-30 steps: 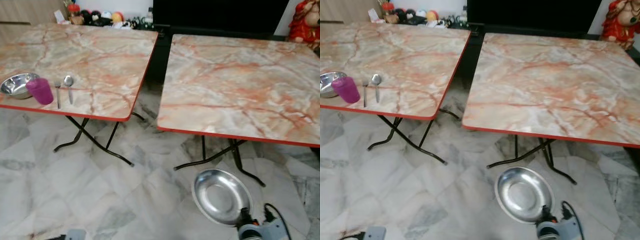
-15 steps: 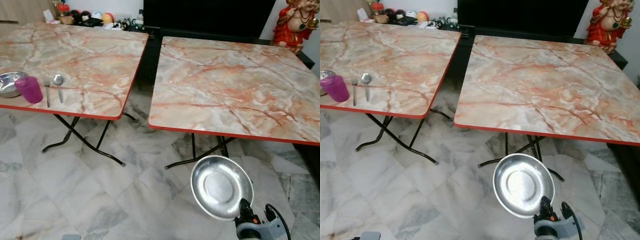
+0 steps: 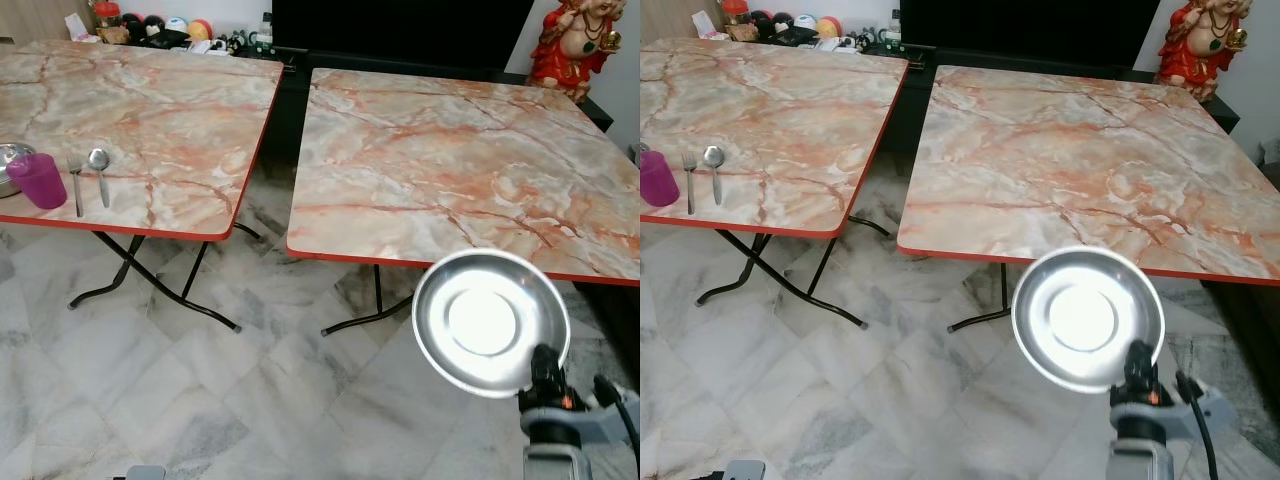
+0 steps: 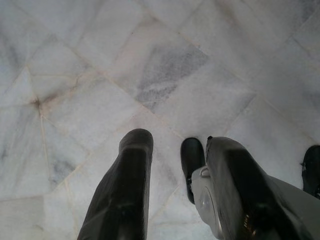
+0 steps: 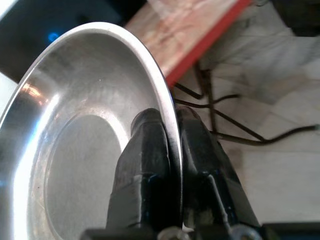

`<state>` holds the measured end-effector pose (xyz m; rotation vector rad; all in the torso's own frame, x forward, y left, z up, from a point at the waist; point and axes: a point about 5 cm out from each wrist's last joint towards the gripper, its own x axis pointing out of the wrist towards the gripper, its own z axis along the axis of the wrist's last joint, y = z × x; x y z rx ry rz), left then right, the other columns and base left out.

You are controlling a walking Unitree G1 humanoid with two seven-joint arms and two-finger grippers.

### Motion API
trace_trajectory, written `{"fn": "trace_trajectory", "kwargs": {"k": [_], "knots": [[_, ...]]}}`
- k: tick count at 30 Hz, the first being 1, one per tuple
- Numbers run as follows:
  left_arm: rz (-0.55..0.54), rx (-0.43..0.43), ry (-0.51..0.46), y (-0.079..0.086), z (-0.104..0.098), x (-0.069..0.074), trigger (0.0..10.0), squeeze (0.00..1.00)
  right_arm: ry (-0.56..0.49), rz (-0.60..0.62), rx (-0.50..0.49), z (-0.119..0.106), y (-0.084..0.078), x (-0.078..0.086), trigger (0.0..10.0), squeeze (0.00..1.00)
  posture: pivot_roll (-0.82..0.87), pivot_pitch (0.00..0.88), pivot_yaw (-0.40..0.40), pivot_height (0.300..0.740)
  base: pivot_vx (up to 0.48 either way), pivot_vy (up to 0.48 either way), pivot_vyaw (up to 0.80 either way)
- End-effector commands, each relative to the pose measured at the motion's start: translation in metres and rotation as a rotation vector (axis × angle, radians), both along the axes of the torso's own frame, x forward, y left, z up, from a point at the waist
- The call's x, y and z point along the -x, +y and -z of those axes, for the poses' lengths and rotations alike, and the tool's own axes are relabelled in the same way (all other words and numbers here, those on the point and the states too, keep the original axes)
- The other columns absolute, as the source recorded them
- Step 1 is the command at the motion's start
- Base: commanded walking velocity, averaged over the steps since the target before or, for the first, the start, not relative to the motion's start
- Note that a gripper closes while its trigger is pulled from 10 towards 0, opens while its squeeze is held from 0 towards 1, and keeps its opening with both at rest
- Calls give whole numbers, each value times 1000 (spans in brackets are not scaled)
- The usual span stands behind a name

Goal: Setting the table

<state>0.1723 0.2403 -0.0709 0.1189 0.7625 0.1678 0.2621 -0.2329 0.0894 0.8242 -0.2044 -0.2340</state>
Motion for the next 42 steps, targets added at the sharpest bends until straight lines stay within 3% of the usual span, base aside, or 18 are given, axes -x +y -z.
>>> {"fn": "trace_trajectory", "kwargs": {"k": [1, 5, 8, 11, 13, 15, 16, 21, 24, 25, 28, 29, 30, 32, 38, 42], "knots": [[-9, -6, 25, 0, 4, 8, 10000, 0, -53, 12, 58, -24, -9, -8, 10000, 0, 45, 142, -89, 740, 0, 0, 0], [-14, -9, 23, 2, 3, 8, 10000, 0, -72, 21, 166, -44, -24, -14, 10000, 0, 46, 143, -91, 740, 0, 0, 0], [-20, -12, 23, 4, 3, 9, 10000, 0, -94, -11, 396, -82, -42, -21, 10000, 0, 42, 149, -89, 740, 0, 0, 0], [-22, -12, 24, 4, 3, 9, 10000, 0, -87, -19, 447, -89, -49, -24, 10000, 0, 40, 149, -89, 740, 0, 0, 0], [-22, -13, 26, 4, 4, 10, 10000, 0, -29, -39, 510, -92, -54, -29, 10000, 0, 39, 151, -89, 740, 0, 0, 0], [-22, -13, 27, 4, 4, 9, 10000, 0, -12, -86, 536, -93, -53, -34, 10000, 0, 39, 153, -86, 740, 0, 0, 0], [-25, -11, 28, 4, 4, 9, 10000, 0, 36, -160, 643, -95, -49, -44, 10000, 0, 34, 155, -84, 740, 0, 0, 0], [-20, -11, 35, 4, 3, 8, 10000, 0, 93, -399, 718, -96, -31, -65, 10000, 0, 25, 157, -74, 740, 0, 0, 0], [-17, -12, 37, 4, 3, 8, 10000, 0, 86, -470, 661, -97, -23, -70, 10000, 0, 31, 158, -70, 740, 0, 0, 0], [-17, -12, 35, 4, 3, 8, 10000, 0, 47, -517, 592, -102, -16, -76, 10000, 0, 34, 154, -71, 740, 0, 0, 0], [-18, -11, 33, 4, 3, 7, 10000, 0, 0, -611, 520, -108, -4, -81, 10000, 0, 41, 154, -66, 740, 0, 0, 0], [-17, -9, 32, 4, 3, 7, 10000, 0, -5, -733, 546, -106, 11, -83, 10000, 0, 41, 154, -66, 740, 0, 0, 0], [-17, -9, 32, 4, 3, 7, 10000, 0, -5, -733, 546, -106, 11, -83, 10000, 0, 41, 154, -66, 740, 0, 0, 0], [-16, -8, 34, 5, 3, 8, 10000, 0, 23, -851, 595, -94, 24, -82, 10000, 0, 52, 155, -67, 740, 0, 0, 0], [-16, -12, 38, 6, 3, 10, 10000, 0, 76, -881, 564, -74, 33, -81, 10000, 0, 64, 157, -63, 740, 0, 0, 0], [-8, -20, 40, 8, 3, 10, 10000, 0, 40, -865, 528, -76, 36, -81, 10000, 0, 62, 159, -61, 740, 0, -212, 0]]}}
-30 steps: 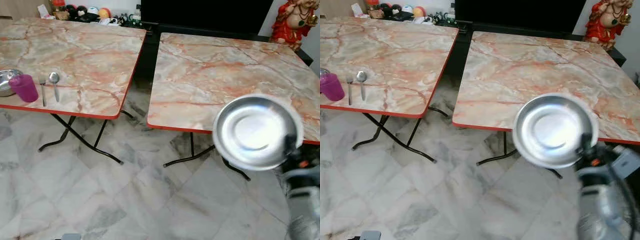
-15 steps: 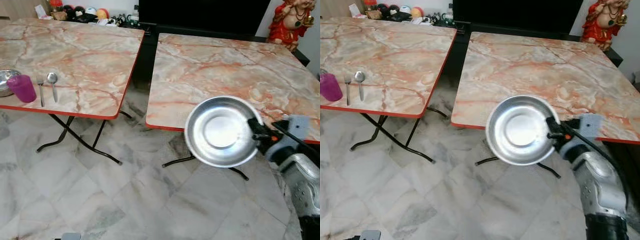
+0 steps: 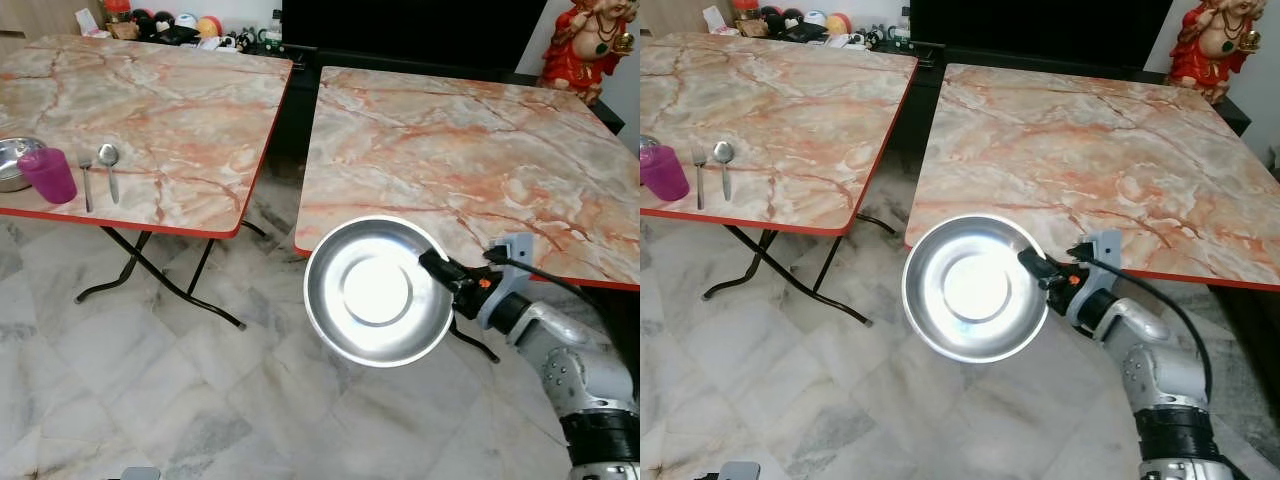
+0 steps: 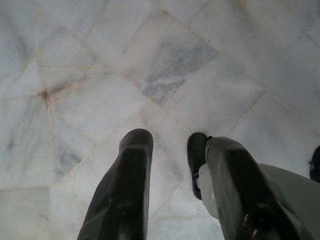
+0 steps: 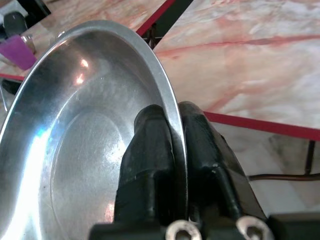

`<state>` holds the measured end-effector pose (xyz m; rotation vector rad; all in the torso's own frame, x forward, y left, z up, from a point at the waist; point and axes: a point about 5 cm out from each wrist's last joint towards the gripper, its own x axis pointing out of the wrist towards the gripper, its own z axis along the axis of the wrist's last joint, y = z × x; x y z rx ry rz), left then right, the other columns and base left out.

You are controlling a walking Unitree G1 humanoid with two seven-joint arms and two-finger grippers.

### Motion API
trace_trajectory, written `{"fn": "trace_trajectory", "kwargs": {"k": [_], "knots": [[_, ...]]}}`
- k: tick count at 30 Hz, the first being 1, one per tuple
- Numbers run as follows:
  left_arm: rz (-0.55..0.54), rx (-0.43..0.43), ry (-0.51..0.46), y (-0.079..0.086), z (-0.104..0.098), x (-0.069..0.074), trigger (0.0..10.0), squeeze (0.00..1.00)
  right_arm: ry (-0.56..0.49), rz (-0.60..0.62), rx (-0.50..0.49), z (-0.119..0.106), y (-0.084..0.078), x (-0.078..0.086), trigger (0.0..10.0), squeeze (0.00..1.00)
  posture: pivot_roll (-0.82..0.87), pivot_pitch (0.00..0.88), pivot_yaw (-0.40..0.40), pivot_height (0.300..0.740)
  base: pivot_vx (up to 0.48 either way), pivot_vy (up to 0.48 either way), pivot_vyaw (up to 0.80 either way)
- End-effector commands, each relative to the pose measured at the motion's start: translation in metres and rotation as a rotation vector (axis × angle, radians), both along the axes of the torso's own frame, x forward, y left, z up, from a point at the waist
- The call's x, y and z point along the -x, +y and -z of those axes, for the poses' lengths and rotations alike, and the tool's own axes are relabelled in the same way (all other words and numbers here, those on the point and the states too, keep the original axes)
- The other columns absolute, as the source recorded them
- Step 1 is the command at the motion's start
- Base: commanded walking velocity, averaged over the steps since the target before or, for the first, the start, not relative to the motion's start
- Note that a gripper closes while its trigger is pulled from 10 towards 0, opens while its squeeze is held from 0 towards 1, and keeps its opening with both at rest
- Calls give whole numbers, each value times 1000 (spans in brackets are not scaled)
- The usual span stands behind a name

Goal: Setting the table

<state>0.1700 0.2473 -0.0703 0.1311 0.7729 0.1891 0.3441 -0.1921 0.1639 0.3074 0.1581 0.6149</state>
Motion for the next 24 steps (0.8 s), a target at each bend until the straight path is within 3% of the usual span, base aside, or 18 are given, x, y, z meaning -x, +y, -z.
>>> {"fn": "trace_trajectory", "kwargs": {"k": [1, 9, 14, 18, 24], "knots": [[11, -6, 33, 2, 4, 9, 10000, 0, -14, 30, -45, -2, -4, 0, 10000, 0, 58, 160, -61, 740, 0, -450, 0], [13, -4, 29, 1, 3, 8, 10000, 0, -4, 38, -13, 4, -3, 1, 10000, 0, 56, 163, -66, 740, 0, -474, 0], [15, -5, 34, 0, 4, 9, 10000, 0, -23, 131, -57, -2, -12, -4, 10000, 0, 52, 166, -66, 740, 0, -406, 0], [9, -5, 32, 0, 4, 10, 10000, 0, -25, 198, -75, -2, -19, -7, 10000, 0, 54, 169, -68, 740, 0, 0, 0], [0, -2, 20, 2, 3, 10, 10000, 0, -10, 401, -136, 0, -37, -12, 10000, 0, 48, 172, -68, 740, 0, 0, 0]]}}
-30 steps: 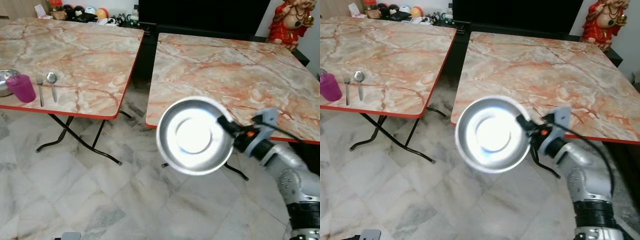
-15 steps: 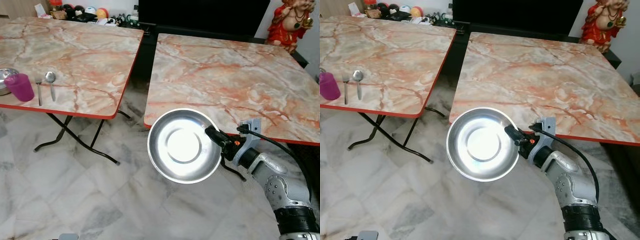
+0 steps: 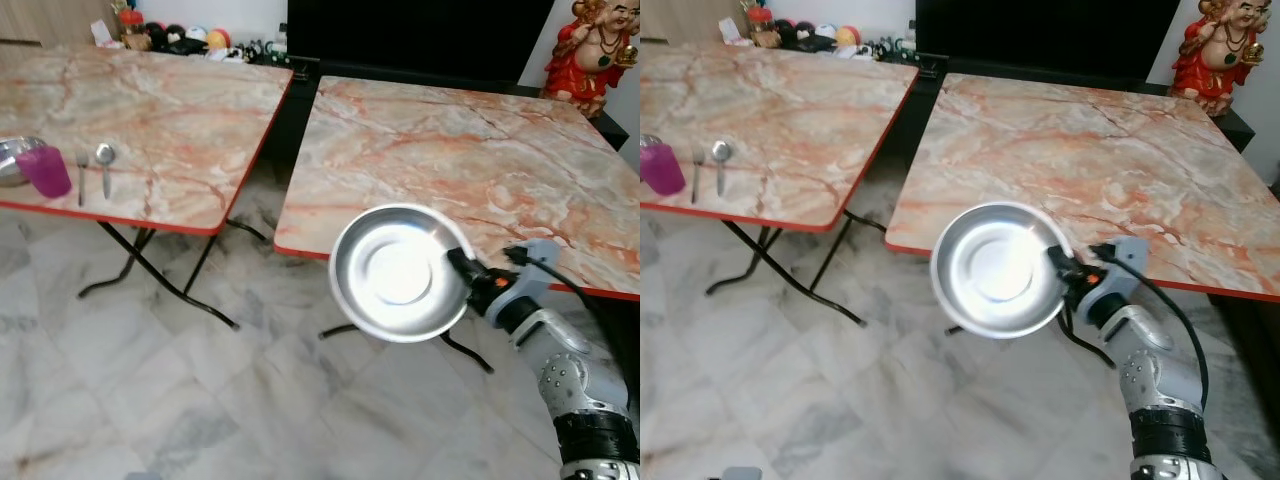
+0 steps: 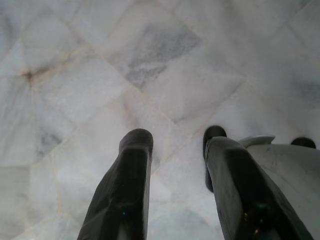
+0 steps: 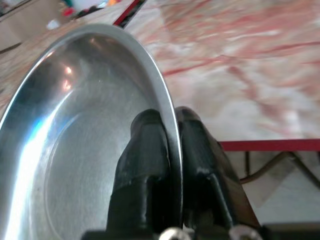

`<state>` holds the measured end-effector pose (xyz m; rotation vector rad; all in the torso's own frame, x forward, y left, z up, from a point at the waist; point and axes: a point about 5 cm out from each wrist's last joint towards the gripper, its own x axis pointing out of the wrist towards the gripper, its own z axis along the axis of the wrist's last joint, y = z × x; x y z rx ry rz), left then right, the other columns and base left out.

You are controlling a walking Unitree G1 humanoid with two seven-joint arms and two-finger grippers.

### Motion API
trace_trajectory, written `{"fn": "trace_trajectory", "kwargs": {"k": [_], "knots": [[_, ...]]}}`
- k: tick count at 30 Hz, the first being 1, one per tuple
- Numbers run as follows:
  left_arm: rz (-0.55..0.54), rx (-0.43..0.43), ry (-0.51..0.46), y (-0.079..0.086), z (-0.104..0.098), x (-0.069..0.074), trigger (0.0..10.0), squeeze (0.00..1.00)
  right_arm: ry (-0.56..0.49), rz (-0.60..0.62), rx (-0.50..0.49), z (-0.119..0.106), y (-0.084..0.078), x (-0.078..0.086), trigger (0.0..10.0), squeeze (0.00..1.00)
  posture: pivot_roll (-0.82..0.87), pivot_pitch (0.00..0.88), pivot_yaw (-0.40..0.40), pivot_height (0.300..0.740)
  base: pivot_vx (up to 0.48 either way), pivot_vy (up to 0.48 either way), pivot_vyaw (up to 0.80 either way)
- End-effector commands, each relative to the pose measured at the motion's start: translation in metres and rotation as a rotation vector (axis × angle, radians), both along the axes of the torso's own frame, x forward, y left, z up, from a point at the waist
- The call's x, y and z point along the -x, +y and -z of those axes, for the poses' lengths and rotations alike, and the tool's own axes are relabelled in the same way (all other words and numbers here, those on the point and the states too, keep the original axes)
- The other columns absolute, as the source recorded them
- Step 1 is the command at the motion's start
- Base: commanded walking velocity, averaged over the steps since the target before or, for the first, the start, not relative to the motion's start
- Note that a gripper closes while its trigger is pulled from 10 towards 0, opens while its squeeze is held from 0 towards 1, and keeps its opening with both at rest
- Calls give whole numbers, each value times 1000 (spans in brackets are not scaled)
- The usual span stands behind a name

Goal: Setting the table

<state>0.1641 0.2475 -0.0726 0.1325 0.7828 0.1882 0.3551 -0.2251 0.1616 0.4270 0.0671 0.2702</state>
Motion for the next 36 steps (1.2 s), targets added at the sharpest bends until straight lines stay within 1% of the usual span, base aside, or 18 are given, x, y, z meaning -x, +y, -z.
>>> {"fn": "trace_trajectory", "kwargs": {"k": [1, 3, 4, 5, 7, 10, 11, 15, 18, 20, 21, 23, 26, 28, 32, 36], "knots": [[1, -2, 11, 2, 1, 4, 10000, 0, 0, 64, -26, 0, -6, -1, 10000, 0, 48, 172, -68, 740, 0, 0, -406], [4, -2, 10, 2, 1, 4, 10000, 0, 3, 88, -30, 2, -7, -1, 10000, 0, 47, 167, -68, 740, 0, 0, -725], [4, -2, 9, 3, 1, 4, 10000, 0, 4, 96, -51, 3, -7, -1, 10000, 0, 50, 162, -66, 740, 0, 0, -781], [-2, 1, 11, 3, 1, 6, 10000, 0, -9, 105, -52, 4, -7, 0, 10000, 0, 53, 138, -64, 740, 0, 0, -775], [-3, 3, 14, 4, 2, 7, 10000, 0, -3, 107, -63, 6, -7, 0, 10000, 0, 55, 125, -63, 740, 0, 0, -763], [2, 6, 11, 3, 2, 7, 10000, 0, 6, 112, -53, 8, -6, 0, 10000, 0, 56, 117, -62, 740, 0, 0, -763], [2, 6, 12, 3, 2, 8, 10000, 0, 7, 111, -55, 9, -5, 0, 10000, 0, 52, 102, -62, 740, 0, 0, -769], [2, 13, 21, 2, 4, 11, 10000, 0, -14, 126, -71, 7, -5, -1, 10000, 0, 50, 61, -60, 740, 0, 0, -764], [8, 20, 28, 0, 5, 13, 10000, 0, -36, 127, -84, 2, -5, -2, 10000, 0, 49, 60, -60, 740, 0, 0, -767], [14, 20, 28, 0, 5, 13, 10000, 0, -49, 130, -74, -1, -6, -3, 10000, 0, 38, 81, -59, 740, 0, 0, -766], [16, 17, 26, 1, 4, 13, 10000, 0, -60, 139, -77, -5, -6, -4, 10000, 0, 36, 106, -61, 740, 0, 0, 0], [-14, 10, 22, 7, 3, 14, 10000, 0, -79, 142, -78, -8, -6, -3, 10000, 0, 36, 115, -62, 740, 0, 0, 0], [-20, 8, 29, 9, 3, 15, 10000, 0, -80, 138, -78, -8, -5, -3, 10000, 0, 41, 135, -61, 740, 0, 0, 0], [-21, 9, 29, 10, 3, 15, 10000, 0, -74, 128, -78, -7, -2, -4, 10000, 0, 44, 159, -62, 740, 0, 0, 0], [-28, 10, 23, 11, 2, 14, 10000, 0, -83, 124, -87, -9, 1, -6, 10000, 0, 45, 169, -62, 740, 184, 0, 0], [-31, 13, 23, 11, 3, 16, 10000, 0, -94, 105, -94, -11, 8, -8, 10000, 0, 47, 173, -61, 740, 290, 0, 0]]}}
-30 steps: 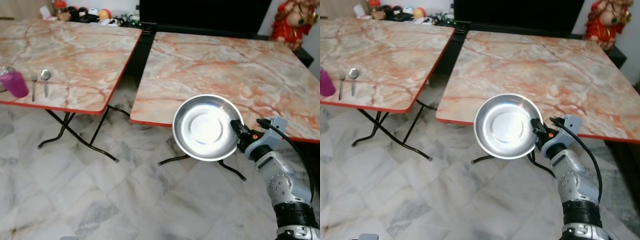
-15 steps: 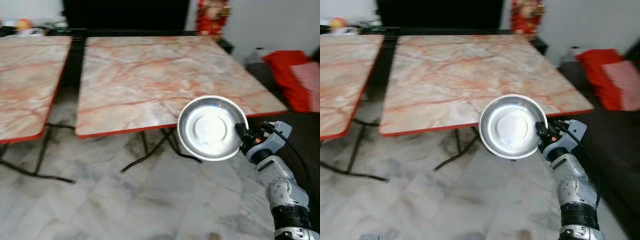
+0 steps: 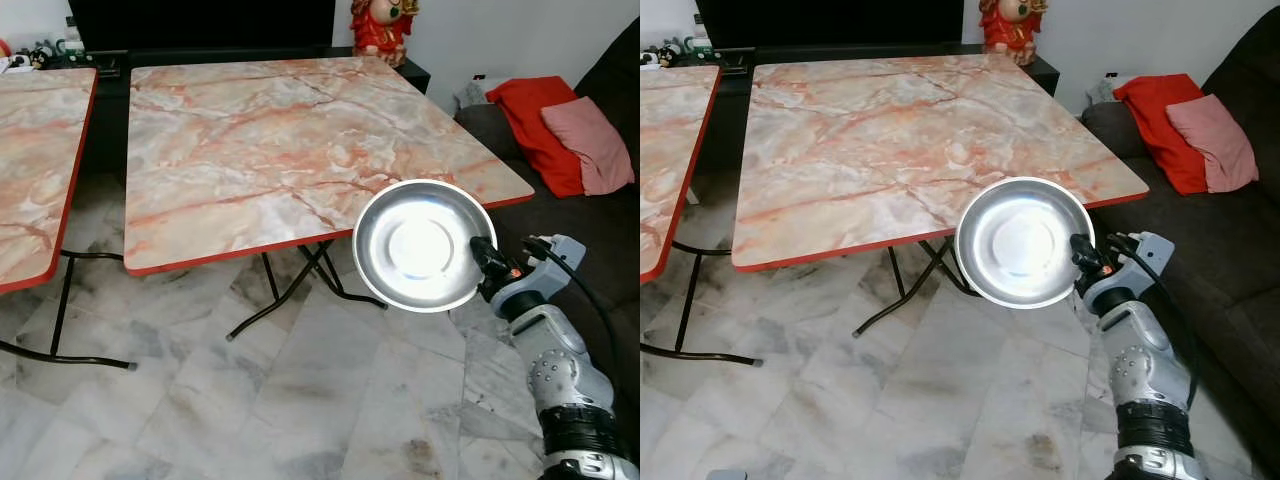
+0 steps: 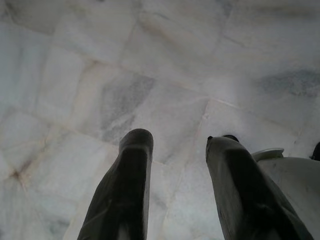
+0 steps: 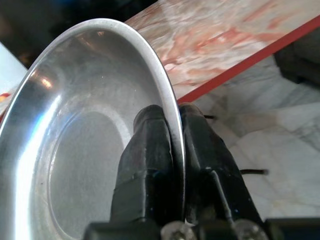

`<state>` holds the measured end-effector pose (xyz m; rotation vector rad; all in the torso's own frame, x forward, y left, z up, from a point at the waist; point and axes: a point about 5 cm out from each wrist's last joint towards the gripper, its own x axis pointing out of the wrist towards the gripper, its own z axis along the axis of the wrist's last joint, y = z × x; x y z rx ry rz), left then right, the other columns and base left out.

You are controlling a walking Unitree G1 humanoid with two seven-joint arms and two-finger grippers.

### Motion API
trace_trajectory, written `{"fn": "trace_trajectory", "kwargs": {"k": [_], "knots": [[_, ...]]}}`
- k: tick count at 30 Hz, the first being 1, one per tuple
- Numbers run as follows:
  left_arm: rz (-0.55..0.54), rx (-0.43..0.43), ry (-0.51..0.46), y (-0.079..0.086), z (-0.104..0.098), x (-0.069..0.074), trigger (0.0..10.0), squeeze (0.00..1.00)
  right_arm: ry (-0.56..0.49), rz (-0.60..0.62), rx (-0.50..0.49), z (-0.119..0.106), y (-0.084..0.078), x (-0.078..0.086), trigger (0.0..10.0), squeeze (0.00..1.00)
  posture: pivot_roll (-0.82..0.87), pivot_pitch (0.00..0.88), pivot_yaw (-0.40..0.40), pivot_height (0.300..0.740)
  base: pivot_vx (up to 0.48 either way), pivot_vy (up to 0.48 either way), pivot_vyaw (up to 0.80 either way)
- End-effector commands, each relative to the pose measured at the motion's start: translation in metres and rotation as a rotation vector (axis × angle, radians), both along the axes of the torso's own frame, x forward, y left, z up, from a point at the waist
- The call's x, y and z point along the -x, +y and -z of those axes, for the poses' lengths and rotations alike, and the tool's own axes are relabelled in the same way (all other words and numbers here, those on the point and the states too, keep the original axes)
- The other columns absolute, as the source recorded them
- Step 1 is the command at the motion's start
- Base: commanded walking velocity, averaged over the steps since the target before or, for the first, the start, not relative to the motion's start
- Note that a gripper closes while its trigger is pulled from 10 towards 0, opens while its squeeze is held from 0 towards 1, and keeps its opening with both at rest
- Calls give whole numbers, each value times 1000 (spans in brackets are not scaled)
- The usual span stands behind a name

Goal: Setting the table

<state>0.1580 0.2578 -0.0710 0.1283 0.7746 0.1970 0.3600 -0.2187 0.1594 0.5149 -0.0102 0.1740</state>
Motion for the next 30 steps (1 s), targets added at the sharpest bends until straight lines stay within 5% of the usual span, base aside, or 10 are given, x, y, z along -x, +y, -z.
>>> {"fn": "trace_trajectory", "kwargs": {"k": [1, 11, 17, 30], "knots": [[-22, 14, 34, 1, 5, 10, 10000, 0, -56, -11, 0, -14, 3, -3, 10000, 0, 47, 176, -61, 740, 307, 0, 0], [-30, 11, 37, 3, 5, 11, 10000, 0, -102, -73, 85, -19, 18, -5, 10000, 0, 53, 184, -61, 740, 333, 0, 0], [-30, 13, 37, 2, 5, 12, 10000, 0, -127, -121, 108, -20, 26, -3, 10000, 0, 54, 189, -65, 740, 361, 0, 667], [-18, 26, 40, -4, 7, 12, 10000, 0, -128, -125, 49, -20, 29, -3, 10000, 0, 56, 182, -68, 740, 251, 0, 105]]}}
